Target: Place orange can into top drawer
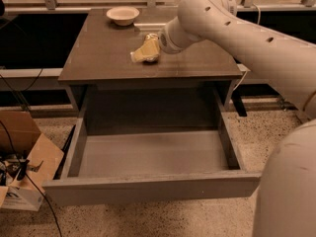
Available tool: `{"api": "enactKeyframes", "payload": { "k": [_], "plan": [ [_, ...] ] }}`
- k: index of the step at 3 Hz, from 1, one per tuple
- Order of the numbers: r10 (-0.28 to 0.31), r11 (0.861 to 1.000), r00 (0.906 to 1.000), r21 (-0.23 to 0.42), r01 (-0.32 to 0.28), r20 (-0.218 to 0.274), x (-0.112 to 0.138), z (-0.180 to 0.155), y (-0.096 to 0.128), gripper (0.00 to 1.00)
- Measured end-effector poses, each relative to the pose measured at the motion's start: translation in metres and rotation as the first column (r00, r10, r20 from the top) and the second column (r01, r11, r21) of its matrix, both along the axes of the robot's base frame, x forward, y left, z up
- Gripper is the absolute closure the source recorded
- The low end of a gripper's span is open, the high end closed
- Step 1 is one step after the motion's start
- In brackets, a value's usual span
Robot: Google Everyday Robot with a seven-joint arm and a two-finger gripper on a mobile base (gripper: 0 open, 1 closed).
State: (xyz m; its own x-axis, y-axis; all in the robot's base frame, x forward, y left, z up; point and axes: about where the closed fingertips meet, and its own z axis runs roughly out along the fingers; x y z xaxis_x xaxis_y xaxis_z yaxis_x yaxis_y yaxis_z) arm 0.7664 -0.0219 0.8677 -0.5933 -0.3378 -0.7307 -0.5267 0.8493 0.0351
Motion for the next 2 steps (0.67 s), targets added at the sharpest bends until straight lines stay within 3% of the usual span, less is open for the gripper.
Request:
{"api": "enactKeyframes", "payload": {
  "k": [1, 2],
  "plan": [
    [-0.077, 0.997, 0.9968, 0.032, 0.076, 0.022, 0.032, -0.003, -0.009, 0.0],
    [-0.099, 0.992, 0.9944, 0.08, 0.096, 0.038, 0.062, -0.005, -0.002, 0.0]
  ]
}}
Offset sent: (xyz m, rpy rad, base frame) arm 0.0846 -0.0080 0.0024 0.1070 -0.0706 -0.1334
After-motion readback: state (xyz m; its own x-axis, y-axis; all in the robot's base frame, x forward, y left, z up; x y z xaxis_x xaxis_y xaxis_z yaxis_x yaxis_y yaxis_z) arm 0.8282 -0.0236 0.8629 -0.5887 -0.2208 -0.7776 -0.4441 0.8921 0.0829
